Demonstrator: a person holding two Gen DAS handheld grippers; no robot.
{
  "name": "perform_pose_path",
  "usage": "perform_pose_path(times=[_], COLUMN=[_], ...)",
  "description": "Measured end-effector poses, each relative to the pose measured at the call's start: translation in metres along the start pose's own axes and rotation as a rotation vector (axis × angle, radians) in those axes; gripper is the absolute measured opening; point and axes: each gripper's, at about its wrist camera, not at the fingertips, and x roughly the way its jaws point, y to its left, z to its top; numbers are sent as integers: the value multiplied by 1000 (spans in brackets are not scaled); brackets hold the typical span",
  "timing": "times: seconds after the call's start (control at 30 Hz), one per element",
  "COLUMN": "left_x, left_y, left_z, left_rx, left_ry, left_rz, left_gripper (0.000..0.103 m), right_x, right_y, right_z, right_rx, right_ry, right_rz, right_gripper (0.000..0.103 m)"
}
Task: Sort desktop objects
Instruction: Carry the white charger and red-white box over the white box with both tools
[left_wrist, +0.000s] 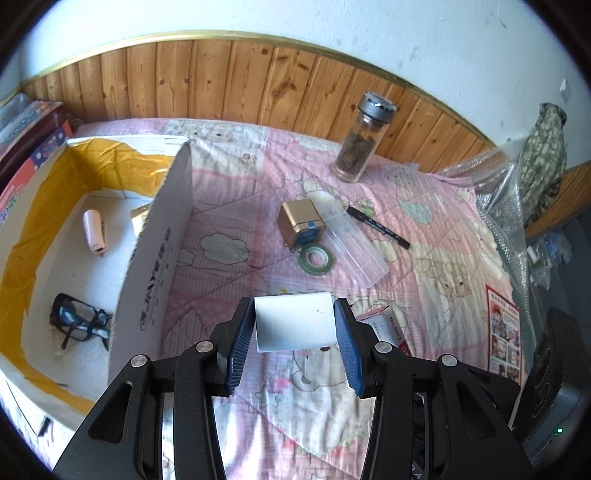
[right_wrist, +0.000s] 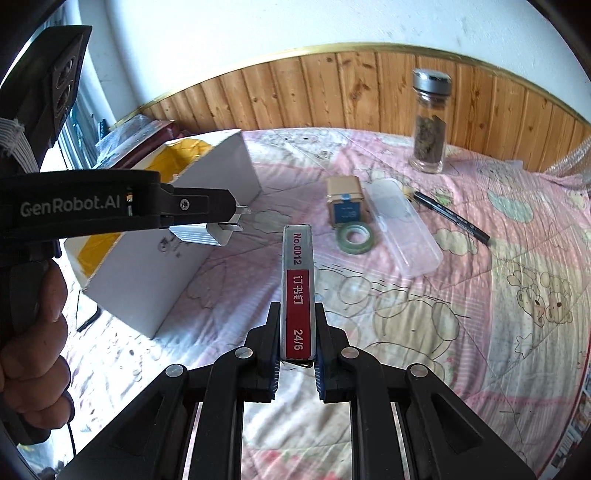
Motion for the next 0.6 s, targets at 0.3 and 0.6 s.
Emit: perform_pose_path(times=[0.3, 0.6], left_x=[-48, -89], left_y=[19, 45], left_z=[-15, -22], left_rx=[-26, -59], left_ry=[-55, -108], left_rz=[-18, -11], left_gripper=[45, 45], right_x=[-21, -32], right_y=[42, 88], right_z=[2, 8], right_rx=[-26, -45], right_ry=[-35, -68], right_rz=[-41, -82], right_gripper=[16, 16])
